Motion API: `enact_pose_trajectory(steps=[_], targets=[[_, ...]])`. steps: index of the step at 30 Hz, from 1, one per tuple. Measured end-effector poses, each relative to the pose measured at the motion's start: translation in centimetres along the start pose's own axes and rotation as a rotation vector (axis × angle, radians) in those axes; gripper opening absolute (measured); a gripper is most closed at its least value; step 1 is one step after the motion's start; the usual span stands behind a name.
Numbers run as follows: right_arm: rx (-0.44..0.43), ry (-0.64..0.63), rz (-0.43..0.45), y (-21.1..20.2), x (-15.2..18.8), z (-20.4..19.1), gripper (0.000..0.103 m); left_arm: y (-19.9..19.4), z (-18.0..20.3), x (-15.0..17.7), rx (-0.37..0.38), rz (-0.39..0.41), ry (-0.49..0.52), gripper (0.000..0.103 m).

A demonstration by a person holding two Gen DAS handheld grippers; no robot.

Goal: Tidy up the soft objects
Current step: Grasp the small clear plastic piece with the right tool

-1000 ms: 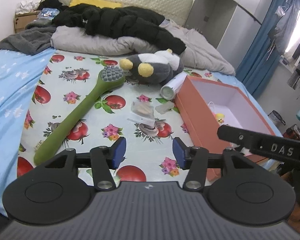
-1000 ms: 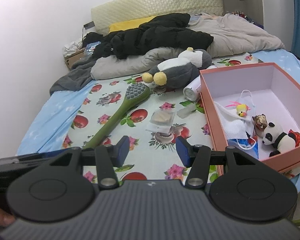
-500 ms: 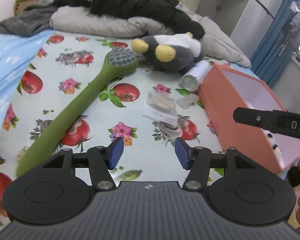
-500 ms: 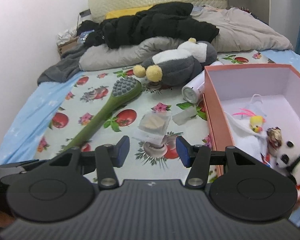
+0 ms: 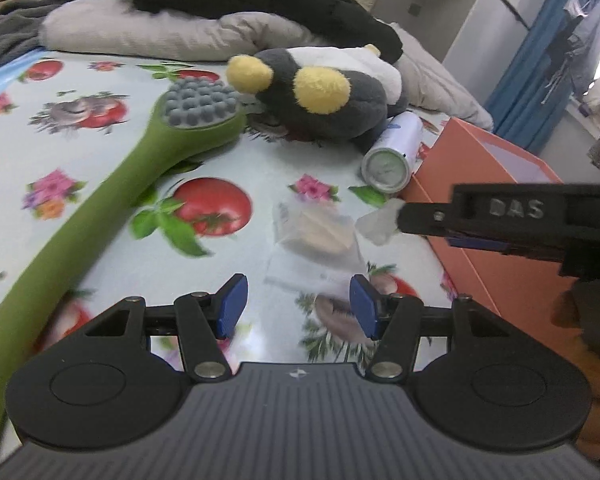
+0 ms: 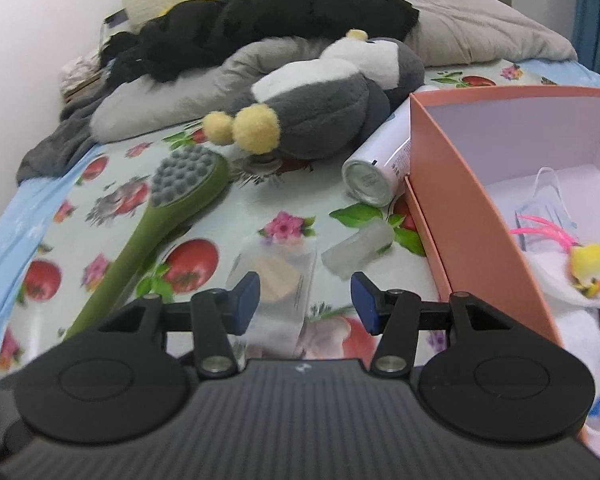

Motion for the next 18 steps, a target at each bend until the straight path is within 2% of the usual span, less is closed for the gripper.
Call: enact_pose_trajectory(steps=[4,11,18], targets=[[0.041,0.033,-0.008,2.4,-1.3,0.3,0.053,2.1,0.1,-1.3,0.008,0.005,0.017,0.068],[0.079,0.093,-0.047,6.0,-3.1,1.0,0.053,4.7,0.2,-2.5,0.045,0.0,0.043,0.07],[0.11,0.085,-0.056,8.2,-3.3,1.5,0.055,6.3,1.6,-2.4,-0.019,0.017,0.119,0.068]])
Point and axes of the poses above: each gripper's, at about its wrist camera, not at the fingertips, and y roughly the way its jaws point, z to its right, x to its underside, the point moved 1 cm from there along y, roughly the way its jaws point, and after that the axes turned 9 degrees about -z, right-handed, at the moved point
